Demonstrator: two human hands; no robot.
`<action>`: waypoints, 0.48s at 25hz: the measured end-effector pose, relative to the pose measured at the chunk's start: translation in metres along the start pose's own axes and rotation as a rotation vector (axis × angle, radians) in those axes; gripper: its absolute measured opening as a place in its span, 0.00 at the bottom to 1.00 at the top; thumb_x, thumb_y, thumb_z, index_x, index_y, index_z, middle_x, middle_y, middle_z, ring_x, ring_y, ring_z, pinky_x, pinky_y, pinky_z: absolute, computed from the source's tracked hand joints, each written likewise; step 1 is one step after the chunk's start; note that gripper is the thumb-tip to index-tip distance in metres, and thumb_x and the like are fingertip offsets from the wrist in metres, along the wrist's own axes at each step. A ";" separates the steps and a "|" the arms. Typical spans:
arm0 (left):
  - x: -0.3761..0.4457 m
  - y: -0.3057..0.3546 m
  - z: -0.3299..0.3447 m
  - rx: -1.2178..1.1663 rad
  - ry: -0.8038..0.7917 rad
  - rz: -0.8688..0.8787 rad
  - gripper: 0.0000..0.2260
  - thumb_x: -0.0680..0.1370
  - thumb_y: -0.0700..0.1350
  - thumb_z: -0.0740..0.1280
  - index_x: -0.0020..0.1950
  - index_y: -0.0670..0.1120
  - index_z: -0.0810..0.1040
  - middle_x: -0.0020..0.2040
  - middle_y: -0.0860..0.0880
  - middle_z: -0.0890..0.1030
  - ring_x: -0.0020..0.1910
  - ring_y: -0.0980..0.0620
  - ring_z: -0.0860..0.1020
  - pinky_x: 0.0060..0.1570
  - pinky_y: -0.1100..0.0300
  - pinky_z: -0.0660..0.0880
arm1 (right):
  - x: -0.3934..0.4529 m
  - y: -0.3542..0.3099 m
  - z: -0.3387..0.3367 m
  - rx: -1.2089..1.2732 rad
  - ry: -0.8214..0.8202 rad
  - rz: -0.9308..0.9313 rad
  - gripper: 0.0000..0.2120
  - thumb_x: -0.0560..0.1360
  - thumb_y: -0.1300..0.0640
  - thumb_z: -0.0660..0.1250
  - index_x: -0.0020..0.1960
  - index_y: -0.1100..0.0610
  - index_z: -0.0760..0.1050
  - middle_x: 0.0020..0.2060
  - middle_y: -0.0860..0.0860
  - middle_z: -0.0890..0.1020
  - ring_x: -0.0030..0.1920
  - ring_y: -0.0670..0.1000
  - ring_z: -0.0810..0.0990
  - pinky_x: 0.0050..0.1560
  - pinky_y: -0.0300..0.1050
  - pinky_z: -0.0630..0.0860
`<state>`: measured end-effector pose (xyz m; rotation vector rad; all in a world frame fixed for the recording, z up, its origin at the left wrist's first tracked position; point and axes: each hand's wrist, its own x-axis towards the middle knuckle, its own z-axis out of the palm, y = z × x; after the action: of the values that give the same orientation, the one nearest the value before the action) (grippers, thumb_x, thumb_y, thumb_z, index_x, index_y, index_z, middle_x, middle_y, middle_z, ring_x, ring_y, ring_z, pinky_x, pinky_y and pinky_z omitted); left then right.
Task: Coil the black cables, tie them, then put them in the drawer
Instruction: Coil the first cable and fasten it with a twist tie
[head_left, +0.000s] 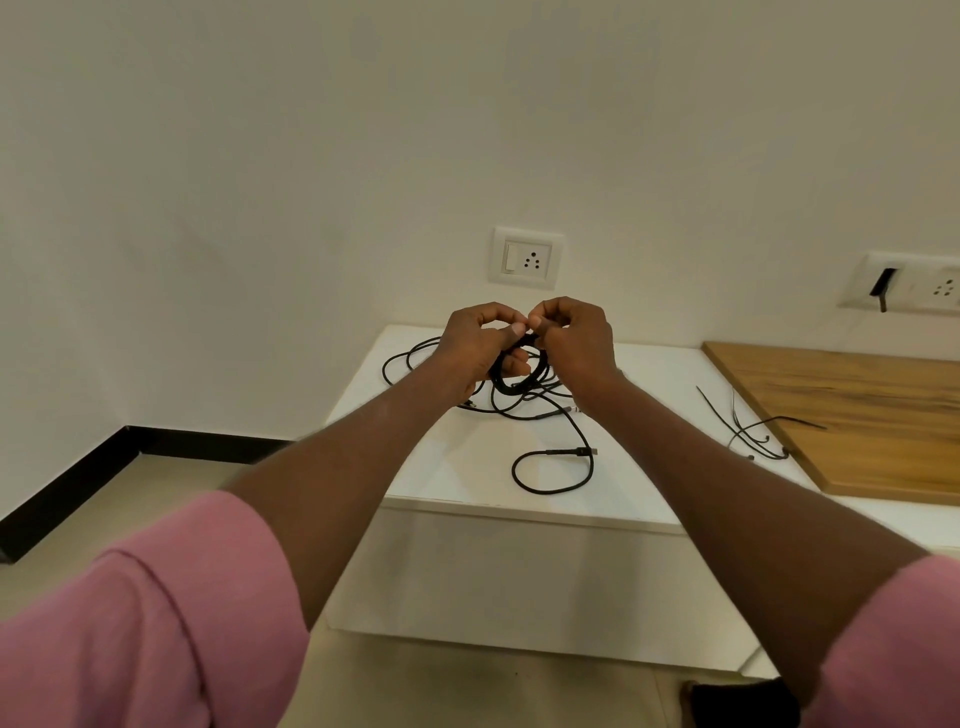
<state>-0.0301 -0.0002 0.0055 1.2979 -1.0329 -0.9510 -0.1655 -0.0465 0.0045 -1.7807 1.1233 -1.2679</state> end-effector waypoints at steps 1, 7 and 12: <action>0.001 0.000 0.002 0.010 0.010 0.000 0.04 0.82 0.38 0.70 0.54 0.41 0.83 0.34 0.41 0.83 0.32 0.44 0.82 0.43 0.49 0.84 | 0.000 -0.001 0.000 -0.010 -0.008 -0.005 0.06 0.76 0.64 0.67 0.44 0.57 0.82 0.38 0.50 0.85 0.44 0.54 0.86 0.55 0.58 0.83; 0.005 0.001 -0.004 0.069 0.066 -0.022 0.04 0.83 0.38 0.68 0.53 0.42 0.83 0.35 0.41 0.82 0.26 0.49 0.78 0.33 0.56 0.81 | 0.000 -0.004 0.002 -0.047 0.022 -0.062 0.10 0.74 0.70 0.62 0.44 0.59 0.80 0.42 0.54 0.84 0.47 0.60 0.84 0.51 0.56 0.81; 0.004 0.004 -0.009 0.037 0.066 -0.059 0.05 0.83 0.37 0.66 0.54 0.42 0.81 0.39 0.43 0.84 0.28 0.52 0.79 0.30 0.61 0.78 | -0.003 -0.007 0.005 0.027 -0.034 -0.044 0.10 0.77 0.68 0.62 0.44 0.57 0.79 0.40 0.54 0.84 0.41 0.54 0.86 0.36 0.39 0.76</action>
<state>-0.0199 -0.0016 0.0097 1.3879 -0.9695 -0.9314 -0.1594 -0.0406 0.0075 -1.8095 1.0485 -1.2682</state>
